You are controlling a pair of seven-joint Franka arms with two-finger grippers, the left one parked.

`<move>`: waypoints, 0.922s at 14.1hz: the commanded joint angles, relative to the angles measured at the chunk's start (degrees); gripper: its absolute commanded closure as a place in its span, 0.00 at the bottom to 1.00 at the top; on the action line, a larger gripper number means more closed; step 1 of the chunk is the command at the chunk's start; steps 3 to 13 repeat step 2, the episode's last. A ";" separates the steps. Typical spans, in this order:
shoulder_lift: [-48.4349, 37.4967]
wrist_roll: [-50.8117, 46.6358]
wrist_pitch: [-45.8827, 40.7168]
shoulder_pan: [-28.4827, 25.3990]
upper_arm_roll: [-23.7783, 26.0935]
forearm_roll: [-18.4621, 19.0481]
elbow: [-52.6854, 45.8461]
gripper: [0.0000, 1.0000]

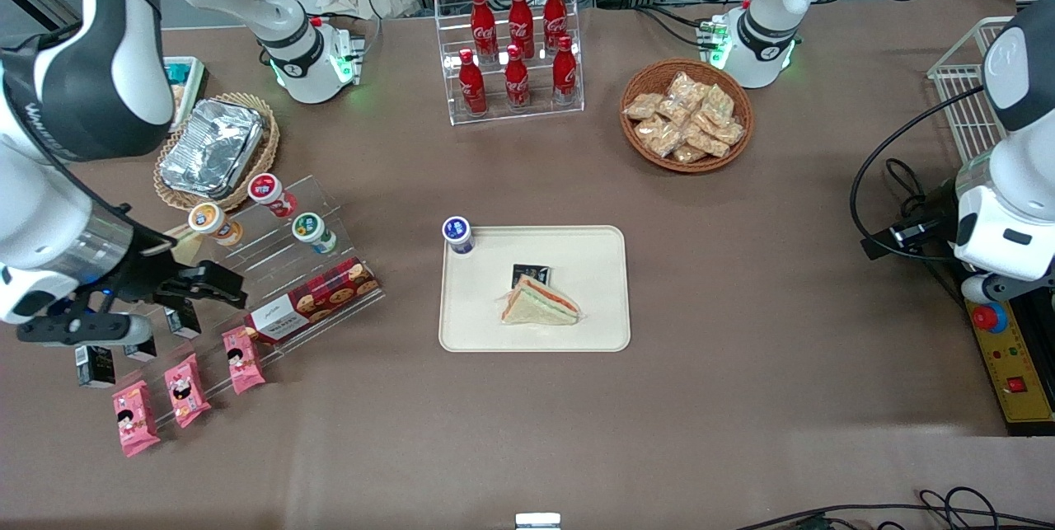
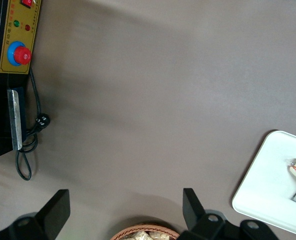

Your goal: Place sandwich on tray

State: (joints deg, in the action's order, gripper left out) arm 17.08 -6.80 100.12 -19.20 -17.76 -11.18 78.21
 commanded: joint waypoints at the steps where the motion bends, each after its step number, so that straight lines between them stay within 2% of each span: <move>1: -1.52 -1.11 -2.29 0.22 -1.75 2.55 0.81 0.01; 2: -2.39 -1.11 -2.99 0.22 -1.75 3.69 0.81 0.01; 13: -2.39 -1.11 -2.99 0.22 -1.75 3.69 0.81 0.01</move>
